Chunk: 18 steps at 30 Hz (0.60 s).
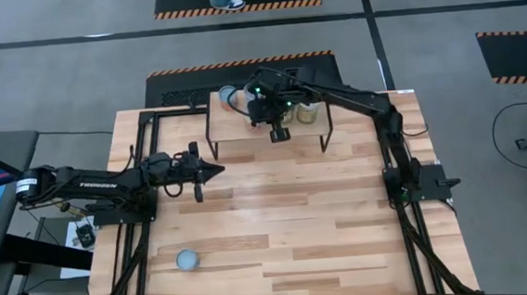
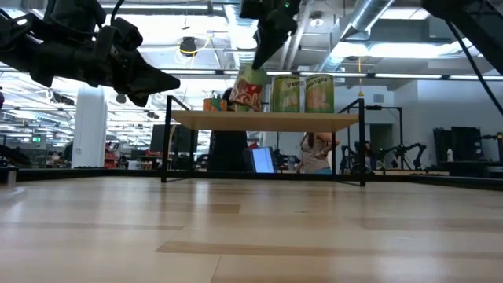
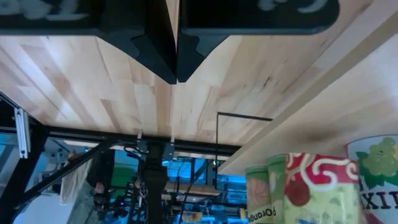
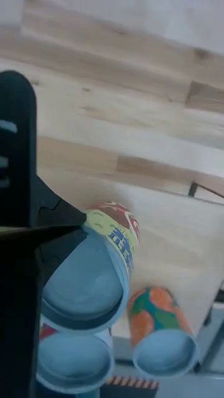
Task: Pick and place cans onto a shelf
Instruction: Put the canned spaghetti sauce on the shelf
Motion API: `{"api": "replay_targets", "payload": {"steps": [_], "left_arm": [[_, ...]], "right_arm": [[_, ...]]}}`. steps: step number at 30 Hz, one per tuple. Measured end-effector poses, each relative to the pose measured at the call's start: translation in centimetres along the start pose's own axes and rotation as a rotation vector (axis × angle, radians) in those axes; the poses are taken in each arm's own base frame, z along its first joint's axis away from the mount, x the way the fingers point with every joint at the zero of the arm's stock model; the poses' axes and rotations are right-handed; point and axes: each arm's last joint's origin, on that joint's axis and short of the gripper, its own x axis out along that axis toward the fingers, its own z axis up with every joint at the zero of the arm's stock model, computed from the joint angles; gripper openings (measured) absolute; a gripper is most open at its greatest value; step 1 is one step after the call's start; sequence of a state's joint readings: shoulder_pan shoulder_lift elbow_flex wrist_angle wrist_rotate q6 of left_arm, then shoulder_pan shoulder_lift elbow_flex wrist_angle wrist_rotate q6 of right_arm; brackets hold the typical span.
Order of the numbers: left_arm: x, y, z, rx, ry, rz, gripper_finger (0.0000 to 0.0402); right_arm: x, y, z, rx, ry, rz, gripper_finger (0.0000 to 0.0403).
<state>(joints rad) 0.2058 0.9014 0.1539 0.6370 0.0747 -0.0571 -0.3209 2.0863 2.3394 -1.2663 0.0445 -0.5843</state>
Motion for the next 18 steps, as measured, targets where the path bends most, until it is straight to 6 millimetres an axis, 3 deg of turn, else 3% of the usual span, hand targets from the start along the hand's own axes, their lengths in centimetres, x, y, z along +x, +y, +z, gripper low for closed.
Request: {"api": "replay_targets", "payload": {"steps": [5, 18], "left_arm": [[0.0, 0.0, 0.06, -0.007, -0.006, 0.0, 0.0], [0.0, 0.02, -0.02, -0.011, 0.002, 0.006, 0.0]], "right_arm": [[0.84, -0.79, -0.76, 0.019, 0.028, 0.026, 0.0005], [0.65, -0.56, -0.76, 0.001, 0.019, 0.058, 0.0025]]}}
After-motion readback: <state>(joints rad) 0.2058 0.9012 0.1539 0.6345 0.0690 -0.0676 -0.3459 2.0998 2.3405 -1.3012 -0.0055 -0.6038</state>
